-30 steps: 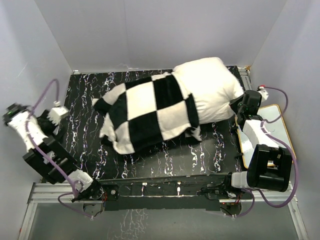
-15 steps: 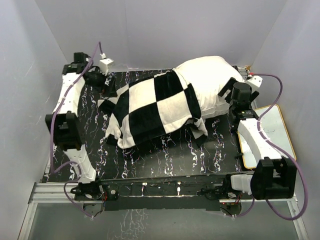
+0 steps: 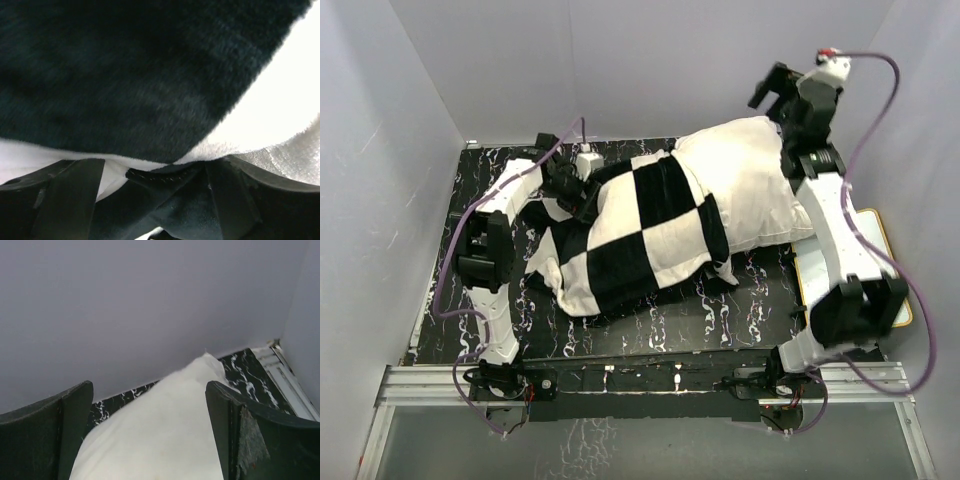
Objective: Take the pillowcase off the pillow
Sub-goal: Remove the pillow from the pillowcase.
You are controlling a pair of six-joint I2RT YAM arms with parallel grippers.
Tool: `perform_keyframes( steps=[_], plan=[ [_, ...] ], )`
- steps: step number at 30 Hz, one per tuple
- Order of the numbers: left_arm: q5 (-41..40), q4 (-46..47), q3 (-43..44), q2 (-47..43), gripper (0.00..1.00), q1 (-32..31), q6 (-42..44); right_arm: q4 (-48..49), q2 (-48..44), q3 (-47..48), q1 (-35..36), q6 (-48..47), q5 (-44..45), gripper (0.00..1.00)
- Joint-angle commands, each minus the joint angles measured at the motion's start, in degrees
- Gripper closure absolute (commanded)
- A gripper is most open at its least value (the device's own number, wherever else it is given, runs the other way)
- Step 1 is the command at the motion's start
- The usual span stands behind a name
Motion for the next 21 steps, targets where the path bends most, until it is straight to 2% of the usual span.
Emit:
perform_keyframes(
  steps=[1,4,8,10,12,13,15,18,21],
  plan=[
    [-3.87,-1.51,-13.63,-4.63,0.30,-5.24,6.54,-6.46,16.43,16.05,0.44,-3.73,-12.10,0.02],
    [-5.26,-1.20,-18.46,-7.50,0.39,-5.21,7.75,-9.67,24.52,19.38,1.08,-4.56,-16.22,0.02],
    [-6.70,-3.12,-16.86,-11.15,0.37,-5.10,9.12,-7.05,24.66,7.73,2.95,-4.93,-19.68,0.02],
    [-6.26,-5.02,-12.52,-12.71,0.28,-5.00,8.91,-3.83,22.17,-1.26,3.96,-4.61,-23.44,0.05],
    [-5.99,-5.51,-5.59,-13.29,0.07,-4.76,6.96,1.53,18.62,-12.74,5.71,-4.60,-25.85,0.15],
    [-5.65,-5.25,-2.46,-13.28,0.03,-4.64,5.66,5.52,16.34,-17.65,6.63,-4.42,-26.80,0.18],
    [-4.08,-5.43,5.81,-11.29,0.03,-4.34,3.40,11.12,13.76,-24.48,7.72,-3.87,-28.87,0.21],
    [-1.19,-7.51,16.77,-5.49,0.03,-4.35,-0.21,12.52,12.23,-29.36,9.47,-3.17,-29.09,0.23],
    [-0.22,-7.89,21.06,1.07,0.03,-4.37,-4.31,13.28,10.77,-31.98,11.20,-3.45,-26.68,0.22]
  ],
)
